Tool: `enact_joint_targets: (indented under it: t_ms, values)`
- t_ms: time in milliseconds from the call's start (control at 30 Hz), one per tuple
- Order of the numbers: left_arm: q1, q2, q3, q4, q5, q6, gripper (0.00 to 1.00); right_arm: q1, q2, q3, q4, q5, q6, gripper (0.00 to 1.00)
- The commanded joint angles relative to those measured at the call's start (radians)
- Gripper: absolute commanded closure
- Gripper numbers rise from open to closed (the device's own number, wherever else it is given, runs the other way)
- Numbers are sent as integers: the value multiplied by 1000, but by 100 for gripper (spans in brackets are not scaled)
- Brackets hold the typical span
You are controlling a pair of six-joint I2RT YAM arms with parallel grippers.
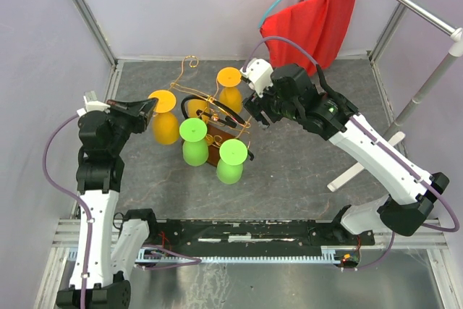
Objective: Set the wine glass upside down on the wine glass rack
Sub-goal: Turn the wine glass upside down at the wine rack.
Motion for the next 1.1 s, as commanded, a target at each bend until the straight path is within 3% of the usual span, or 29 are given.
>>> enact_joint_targets:
  t_ms: [0,333,600,1067]
  values:
    - [5,57,-6,237,36,-11,97,-2,-20,8,12,24,11,16]
    - [4,82,17,280,-51,99,97,-2,-10,13,7,53,-13,16]
    - [5,30,111,115,-161,250,97,-2,11,30,1,55,-33,16]
    - [3,-38,76,47,-162,228,97,-2,22,24,2,46,-50,16]
